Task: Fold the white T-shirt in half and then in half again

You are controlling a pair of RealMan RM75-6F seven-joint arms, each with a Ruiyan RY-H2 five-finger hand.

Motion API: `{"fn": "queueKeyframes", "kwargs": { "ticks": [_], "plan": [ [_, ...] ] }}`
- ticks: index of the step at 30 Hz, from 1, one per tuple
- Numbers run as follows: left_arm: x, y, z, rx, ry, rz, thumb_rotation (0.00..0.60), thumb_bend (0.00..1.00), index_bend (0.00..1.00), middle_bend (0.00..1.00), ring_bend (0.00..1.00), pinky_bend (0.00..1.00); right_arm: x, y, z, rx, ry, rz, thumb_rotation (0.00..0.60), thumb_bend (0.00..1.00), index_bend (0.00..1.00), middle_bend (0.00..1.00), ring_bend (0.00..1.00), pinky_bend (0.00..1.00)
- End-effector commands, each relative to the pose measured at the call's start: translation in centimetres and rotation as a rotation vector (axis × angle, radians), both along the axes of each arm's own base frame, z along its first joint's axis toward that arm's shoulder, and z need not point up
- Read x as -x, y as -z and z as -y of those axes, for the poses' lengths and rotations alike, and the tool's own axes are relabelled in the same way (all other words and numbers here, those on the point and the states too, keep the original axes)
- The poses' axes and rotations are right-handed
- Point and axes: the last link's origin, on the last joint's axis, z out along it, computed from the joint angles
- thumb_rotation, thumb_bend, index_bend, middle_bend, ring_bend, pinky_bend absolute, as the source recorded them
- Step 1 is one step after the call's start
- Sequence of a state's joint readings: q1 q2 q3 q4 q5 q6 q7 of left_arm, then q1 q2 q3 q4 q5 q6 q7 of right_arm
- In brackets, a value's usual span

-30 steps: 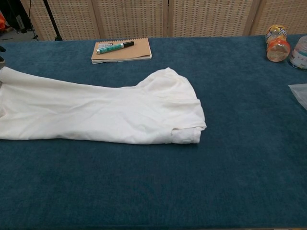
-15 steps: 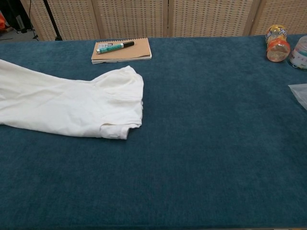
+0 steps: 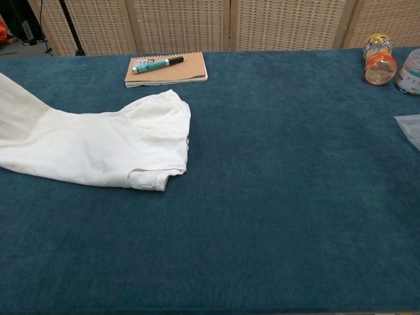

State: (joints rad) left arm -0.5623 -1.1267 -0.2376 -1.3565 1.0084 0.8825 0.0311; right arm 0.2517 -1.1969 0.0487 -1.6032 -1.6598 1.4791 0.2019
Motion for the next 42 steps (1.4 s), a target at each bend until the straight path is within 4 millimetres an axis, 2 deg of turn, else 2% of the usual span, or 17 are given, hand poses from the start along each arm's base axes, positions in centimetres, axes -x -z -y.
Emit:
{"fn": "queueKeyframes", "kwargs": {
  "ticks": [1, 5, 7, 11, 16, 20, 31, 35, 42],
  "plan": [
    [-4.5, 1.6, 0.6, 0.024, 0.127, 0.021, 0.6, 0.6, 0.75, 0.0, 0.0, 0.0, 0.0, -0.2, 0.0, 0.002, 0.0, 0.007, 0.6, 0.0, 0.0, 0.0, 0.0, 0.05],
    [-7.8, 4.5, 0.8, 0.068, 0.181, 0.044, 0.6, 0.6, 0.75, 0.0, 0.0, 0.0, 0.0, -0.5, -0.1, 0.005, 0.001, 0.02, 0.6, 0.0, 0.0, 0.0, 0.0, 0.05],
    [-8.8, 5.5, 0.8, 0.079, 0.187, 0.053, 0.6, 0.6, 0.75, 0.0, 0.0, 0.0, 0.0, -0.6, -0.1, 0.005, 0.001, 0.024, 0.6, 0.0, 0.0, 0.0, 0.0, 0.05],
    [-11.6, 8.8, 0.2, 0.113, 0.207, 0.059, 0.6, 0.59, 0.75, 0.0, 0.0, 0.0, 0.2, -0.9, 0.0, 0.003, 0.007, 0.036, 0.6, 0.0, 0.0, 0.0, 0.0, 0.05],
    [-14.2, 11.8, -0.3, 0.14, 0.234, 0.077, 0.6, 0.59, 0.75, 0.0, 0.0, 0.0, 0.3, -1.1, 0.2, 0.003, 0.012, 0.049, 0.6, 0.0, 0.0, 0.0, 0.0, 0.05],
    [-15.6, 13.4, -0.5, 0.148, 0.26, 0.087, 0.6, 0.59, 0.75, 0.0, 0.0, 0.0, 0.4, -1.3, 0.3, 0.004, 0.015, 0.055, 0.6, 0.0, 0.0, 0.0, 0.0, 0.05],
    [-17.3, 16.4, -1.3, 0.155, 0.269, 0.047, 0.6, 0.58, 0.75, 0.0, 0.0, 0.0, 0.5, -1.3, 0.3, -0.005, 0.022, 0.066, 0.6, 0.0, 0.0, 0.0, 0.0, 0.05],
    [-17.8, 19.0, -2.0, 0.193, 0.256, 0.057, 0.6, 0.58, 0.75, 0.0, 0.0, 0.0, 0.5, -1.2, 0.4, -0.01, 0.026, 0.064, 0.6, 0.0, 0.0, 0.0, 0.0, 0.05],
    [-18.2, 21.1, -2.2, 0.197, 0.29, 0.08, 0.6, 0.56, 0.75, 0.0, 0.0, 0.0, 0.7, -1.2, 0.6, -0.01, 0.035, 0.065, 0.6, 0.0, 0.0, 0.0, 0.0, 0.05]
  ]
}}
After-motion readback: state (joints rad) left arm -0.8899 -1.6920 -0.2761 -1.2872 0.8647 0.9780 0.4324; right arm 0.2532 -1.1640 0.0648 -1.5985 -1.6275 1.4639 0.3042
